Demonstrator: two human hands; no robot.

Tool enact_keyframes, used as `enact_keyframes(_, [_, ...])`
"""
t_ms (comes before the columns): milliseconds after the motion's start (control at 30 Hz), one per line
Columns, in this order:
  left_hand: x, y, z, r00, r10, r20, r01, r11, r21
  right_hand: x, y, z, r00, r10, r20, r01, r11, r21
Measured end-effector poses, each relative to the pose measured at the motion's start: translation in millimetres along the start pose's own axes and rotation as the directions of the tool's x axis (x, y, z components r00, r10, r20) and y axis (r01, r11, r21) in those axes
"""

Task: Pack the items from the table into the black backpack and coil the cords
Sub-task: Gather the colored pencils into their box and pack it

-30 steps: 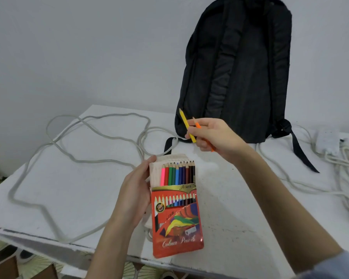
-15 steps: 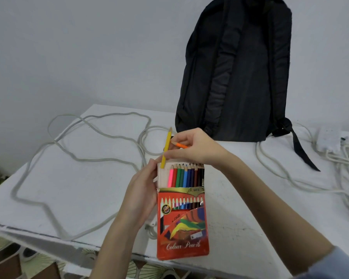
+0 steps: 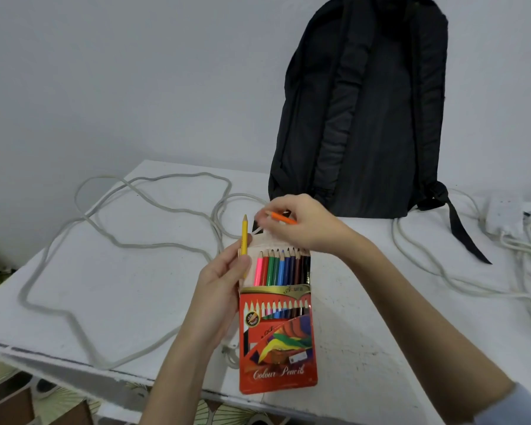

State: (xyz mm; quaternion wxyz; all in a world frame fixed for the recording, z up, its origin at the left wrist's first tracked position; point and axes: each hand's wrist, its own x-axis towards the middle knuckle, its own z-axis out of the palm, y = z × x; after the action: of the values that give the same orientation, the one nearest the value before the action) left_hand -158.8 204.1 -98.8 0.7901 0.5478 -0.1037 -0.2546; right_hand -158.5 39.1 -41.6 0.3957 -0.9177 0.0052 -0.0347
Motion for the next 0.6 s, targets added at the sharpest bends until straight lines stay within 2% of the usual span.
enact_keyframes(100, [2.7, 0.4, 0.1, 1.000, -0.011, 0.011, 0.011, 1.000, -0.006, -2.8, -1.3, -7.9, 0.999, 0.018, -0.041, -0.002, 0.939, 0.345])
enact_keyframes(233, [5.3, 0.3, 2.9, 0.999, -0.033, 0.032, 0.033, 0.999, -0.022, -4.3, 2.9, -7.1, 1.000, -0.016, -0.014, 0.021, 0.849, 0.529])
enact_keyframes(333, [6.4, 0.1, 3.8, 0.999, -0.036, 0.036, 0.037, 0.999, -0.025, -3.4, 4.7, -2.9, 0.999, 0.020, -0.029, -0.003, 0.867, 0.497])
enact_keyframes(467, [6.6, 0.2, 4.4, 0.999, -0.034, 0.039, 0.035, 0.999, -0.023, -2.9, 8.7, 8.7, 0.992, 0.023, -0.127, 0.034, 0.900, 0.435])
enact_keyframes(600, [5.9, -0.1, 4.5, 0.999, -0.022, 0.029, 0.023, 0.999, -0.036, -3.6, 16.0, 17.8, 0.987, -0.023, -0.158, 0.066, 0.959, 0.275])
